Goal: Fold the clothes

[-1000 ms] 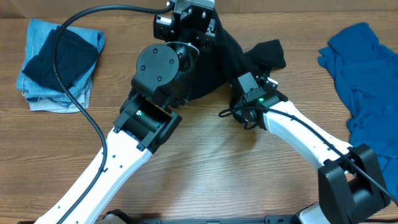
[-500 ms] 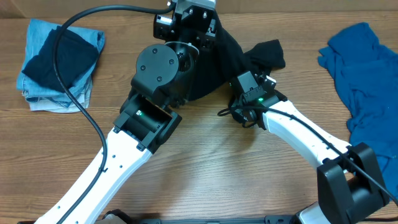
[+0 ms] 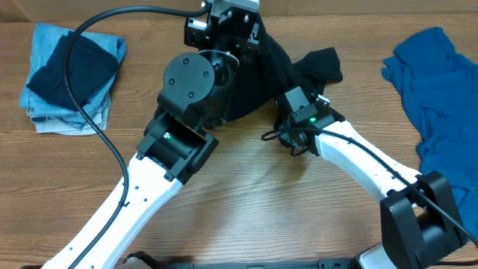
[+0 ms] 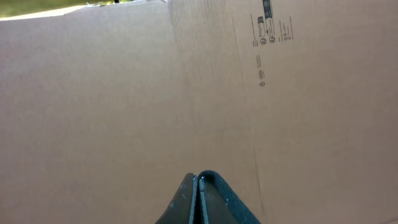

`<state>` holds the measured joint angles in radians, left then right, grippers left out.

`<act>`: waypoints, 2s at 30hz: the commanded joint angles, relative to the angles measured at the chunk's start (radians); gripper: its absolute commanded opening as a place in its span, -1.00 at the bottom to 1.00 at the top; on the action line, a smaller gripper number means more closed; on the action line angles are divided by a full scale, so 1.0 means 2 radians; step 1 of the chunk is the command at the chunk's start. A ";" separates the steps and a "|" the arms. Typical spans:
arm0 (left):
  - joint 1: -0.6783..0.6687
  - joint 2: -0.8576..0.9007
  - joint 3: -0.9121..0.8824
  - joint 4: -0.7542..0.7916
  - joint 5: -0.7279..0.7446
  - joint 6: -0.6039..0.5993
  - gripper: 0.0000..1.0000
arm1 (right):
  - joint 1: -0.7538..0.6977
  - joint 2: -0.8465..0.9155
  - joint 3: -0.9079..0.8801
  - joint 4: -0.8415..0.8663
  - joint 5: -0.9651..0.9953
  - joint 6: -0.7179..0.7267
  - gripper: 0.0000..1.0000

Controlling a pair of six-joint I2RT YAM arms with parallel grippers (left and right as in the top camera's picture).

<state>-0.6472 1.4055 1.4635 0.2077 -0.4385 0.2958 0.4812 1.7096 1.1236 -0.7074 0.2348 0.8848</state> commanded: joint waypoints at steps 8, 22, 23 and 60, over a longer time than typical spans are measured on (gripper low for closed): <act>0.004 -0.003 0.017 0.007 -0.003 0.010 -0.92 | -0.007 0.027 0.004 0.044 0.022 -0.026 -0.14; 0.004 -0.003 0.017 0.007 -0.003 0.010 -0.92 | -0.017 0.034 0.000 0.062 0.030 -0.041 -0.75; 0.004 -0.003 0.017 0.007 -0.003 0.010 -0.92 | -0.017 0.034 0.000 0.062 0.031 -0.041 -0.78; 0.136 -0.003 0.213 -0.372 0.104 -0.126 -0.92 | -0.174 -0.188 0.180 0.001 -0.042 -0.454 -0.92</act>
<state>-0.4507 1.4082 1.8435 -0.5339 -0.3920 0.1024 0.1371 1.3342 1.4090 -0.7052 0.1787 0.0143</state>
